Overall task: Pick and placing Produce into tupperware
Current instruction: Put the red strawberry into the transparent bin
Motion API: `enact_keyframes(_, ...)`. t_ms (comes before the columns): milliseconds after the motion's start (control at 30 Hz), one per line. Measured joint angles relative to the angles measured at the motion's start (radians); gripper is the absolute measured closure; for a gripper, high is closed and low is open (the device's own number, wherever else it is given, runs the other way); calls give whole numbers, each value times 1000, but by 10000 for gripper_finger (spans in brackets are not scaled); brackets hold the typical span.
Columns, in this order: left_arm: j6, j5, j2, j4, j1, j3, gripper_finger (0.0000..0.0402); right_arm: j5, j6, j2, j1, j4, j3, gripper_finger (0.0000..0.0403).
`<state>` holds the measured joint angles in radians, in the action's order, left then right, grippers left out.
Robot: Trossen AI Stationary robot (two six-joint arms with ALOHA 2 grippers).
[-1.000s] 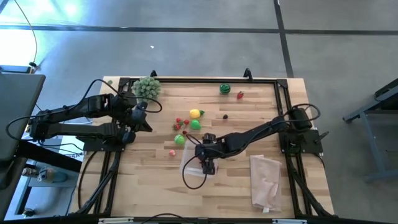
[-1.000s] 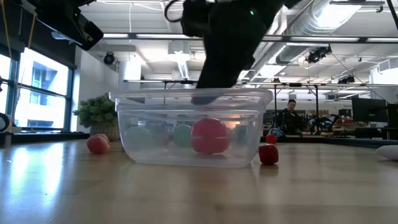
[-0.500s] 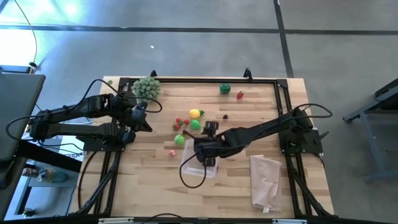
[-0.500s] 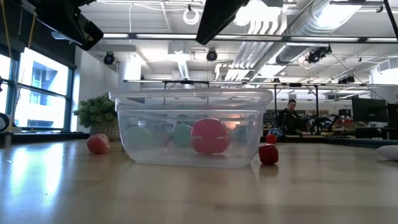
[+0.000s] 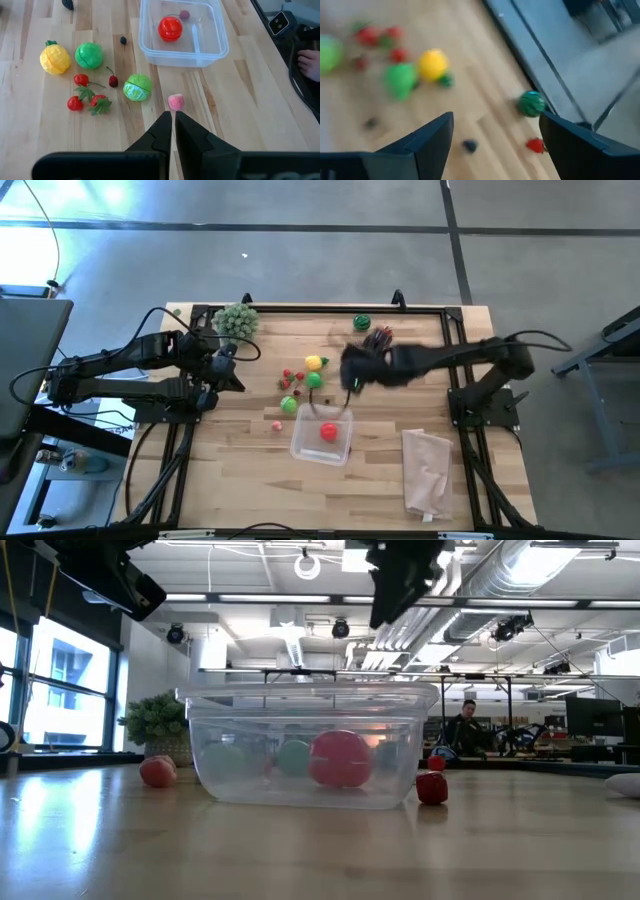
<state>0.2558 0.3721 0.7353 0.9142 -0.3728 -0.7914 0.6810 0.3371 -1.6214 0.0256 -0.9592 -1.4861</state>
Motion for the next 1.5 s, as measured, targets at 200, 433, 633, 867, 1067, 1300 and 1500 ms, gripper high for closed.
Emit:
enact_keyframes(200,0,0,0,0,0,0,387,-279,308,69,-349,56,101,116)
enact_keyframes(433,0,0,0,0,0,0,387,-445,370,57,-601,57,228,116)
enact_keyframes(633,0,0,0,0,0,0,387,-450,378,58,-639,275,398,116)
enact_keyframes(867,0,0,0,0,0,0,387,-453,434,58,-660,499,557,116)
enact_keyframes(1067,0,0,0,0,0,0,387,-438,448,58,-681,522,604,116)
enact_keyframes(1300,0,0,0,0,0,0,387,-415,458,17,-664,573,605,116)
enact_keyframes(1500,0,0,0,0,0,0,387,-395,425,-93,-669,654,605,116)
